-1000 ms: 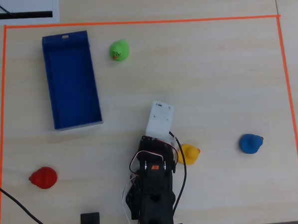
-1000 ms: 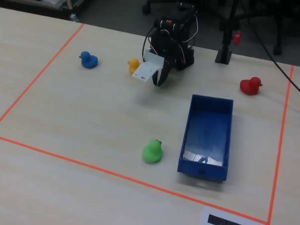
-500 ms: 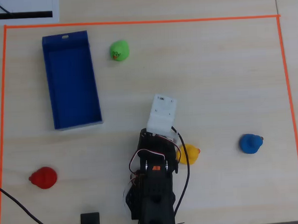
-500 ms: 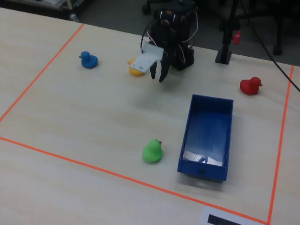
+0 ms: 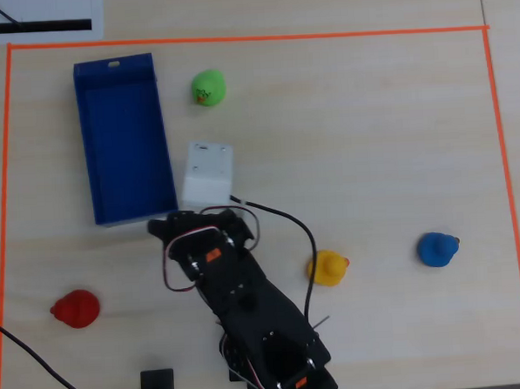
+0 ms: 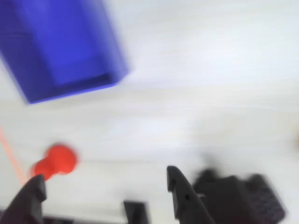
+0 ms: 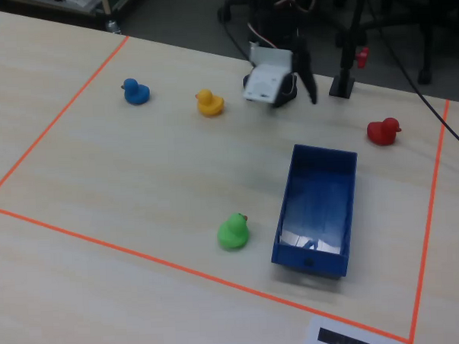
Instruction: Grasp red duck and put it into box.
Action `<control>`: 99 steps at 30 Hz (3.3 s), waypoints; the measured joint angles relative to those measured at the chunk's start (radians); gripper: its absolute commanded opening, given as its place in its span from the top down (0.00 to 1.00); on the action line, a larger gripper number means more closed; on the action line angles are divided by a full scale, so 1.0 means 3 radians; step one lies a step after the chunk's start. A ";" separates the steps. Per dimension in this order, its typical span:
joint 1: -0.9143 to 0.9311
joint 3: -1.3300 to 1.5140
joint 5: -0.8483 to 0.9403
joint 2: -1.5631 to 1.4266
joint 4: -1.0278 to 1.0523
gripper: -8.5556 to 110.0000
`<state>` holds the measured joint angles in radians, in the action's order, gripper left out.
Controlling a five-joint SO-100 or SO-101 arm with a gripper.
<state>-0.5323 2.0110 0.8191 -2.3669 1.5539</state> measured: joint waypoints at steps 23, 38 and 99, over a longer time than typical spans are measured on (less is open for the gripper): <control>-0.2454 -0.1197 -0.0782 0.1943 -0.0363 0.61; -0.2429 -0.0762 -0.0680 0.2209 -0.1514 0.60; -0.2562 -0.0082 -0.1258 0.2388 -0.2199 0.62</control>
<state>-1.3008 1.9865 0.4418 -1.6506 0.8943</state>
